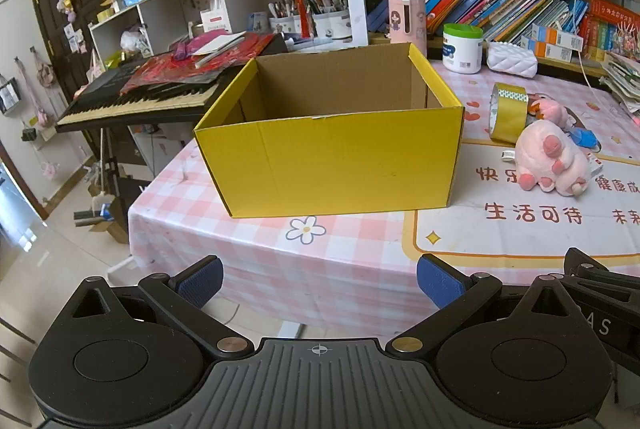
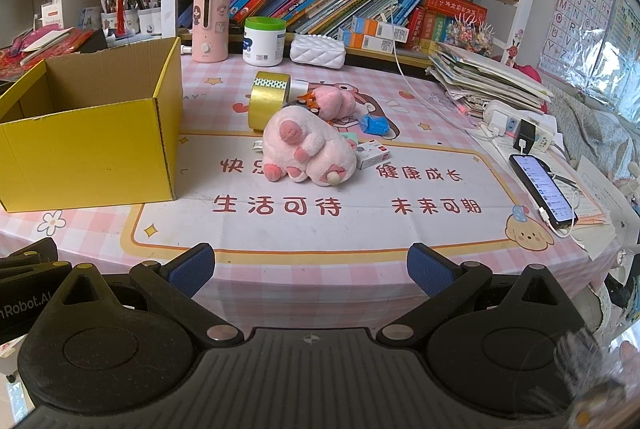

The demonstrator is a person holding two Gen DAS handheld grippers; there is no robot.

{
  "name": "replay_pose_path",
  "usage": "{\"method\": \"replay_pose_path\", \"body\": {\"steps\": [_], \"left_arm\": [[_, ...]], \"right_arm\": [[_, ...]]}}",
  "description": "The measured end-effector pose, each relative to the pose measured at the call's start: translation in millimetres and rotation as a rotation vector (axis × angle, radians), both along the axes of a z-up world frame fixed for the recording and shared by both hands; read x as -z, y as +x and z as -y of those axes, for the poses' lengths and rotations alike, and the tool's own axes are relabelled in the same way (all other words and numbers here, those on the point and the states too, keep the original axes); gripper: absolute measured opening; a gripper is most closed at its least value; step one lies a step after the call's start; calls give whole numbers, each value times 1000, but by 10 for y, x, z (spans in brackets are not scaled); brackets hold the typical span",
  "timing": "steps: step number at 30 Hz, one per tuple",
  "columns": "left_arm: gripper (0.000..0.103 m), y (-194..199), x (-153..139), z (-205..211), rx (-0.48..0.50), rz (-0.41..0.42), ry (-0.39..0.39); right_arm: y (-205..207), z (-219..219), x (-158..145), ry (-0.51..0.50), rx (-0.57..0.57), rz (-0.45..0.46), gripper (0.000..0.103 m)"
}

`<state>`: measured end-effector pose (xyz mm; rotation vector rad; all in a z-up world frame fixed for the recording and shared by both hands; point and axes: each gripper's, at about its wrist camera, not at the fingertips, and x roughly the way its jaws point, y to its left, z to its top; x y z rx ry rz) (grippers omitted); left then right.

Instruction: Organize objects

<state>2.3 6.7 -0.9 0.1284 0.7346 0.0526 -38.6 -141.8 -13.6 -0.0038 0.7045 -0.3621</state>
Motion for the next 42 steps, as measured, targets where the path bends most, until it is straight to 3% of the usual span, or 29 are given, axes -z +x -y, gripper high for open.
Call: {"method": "replay_pose_path", "body": {"steps": [42], "left_arm": [[103,-73,-52,33,12,28,-3]], "right_arm": [[-48,46,-29,1,3,20,103]]}}
